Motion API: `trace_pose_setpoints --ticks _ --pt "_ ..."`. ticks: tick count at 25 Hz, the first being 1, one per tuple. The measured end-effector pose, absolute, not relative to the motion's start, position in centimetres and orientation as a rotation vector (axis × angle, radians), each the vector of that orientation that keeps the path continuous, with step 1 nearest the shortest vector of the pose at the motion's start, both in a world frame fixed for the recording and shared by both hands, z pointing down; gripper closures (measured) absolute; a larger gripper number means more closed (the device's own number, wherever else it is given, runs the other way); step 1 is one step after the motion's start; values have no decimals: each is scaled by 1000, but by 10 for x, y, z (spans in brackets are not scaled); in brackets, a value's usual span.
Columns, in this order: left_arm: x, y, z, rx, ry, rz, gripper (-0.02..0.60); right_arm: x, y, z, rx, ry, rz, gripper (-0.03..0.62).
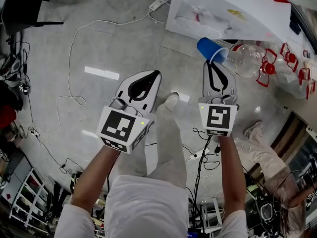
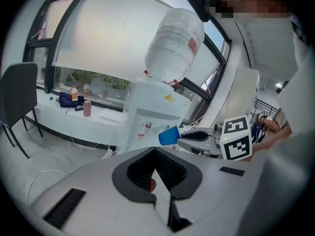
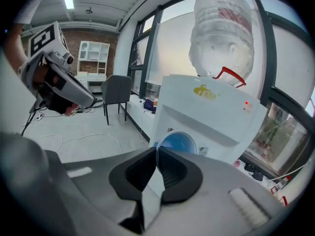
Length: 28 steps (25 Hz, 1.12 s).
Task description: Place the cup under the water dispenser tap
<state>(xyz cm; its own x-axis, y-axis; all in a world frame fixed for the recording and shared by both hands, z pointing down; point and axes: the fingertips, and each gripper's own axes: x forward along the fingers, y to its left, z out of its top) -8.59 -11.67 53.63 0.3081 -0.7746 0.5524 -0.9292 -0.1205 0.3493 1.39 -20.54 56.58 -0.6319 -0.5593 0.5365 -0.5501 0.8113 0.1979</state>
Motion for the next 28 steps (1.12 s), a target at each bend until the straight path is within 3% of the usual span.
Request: trace_pose_setpoints --ticks 28 --pt "-86 -148 617 1885 -1483 371 580 -25 -255 711 363 -2093 -347 568"
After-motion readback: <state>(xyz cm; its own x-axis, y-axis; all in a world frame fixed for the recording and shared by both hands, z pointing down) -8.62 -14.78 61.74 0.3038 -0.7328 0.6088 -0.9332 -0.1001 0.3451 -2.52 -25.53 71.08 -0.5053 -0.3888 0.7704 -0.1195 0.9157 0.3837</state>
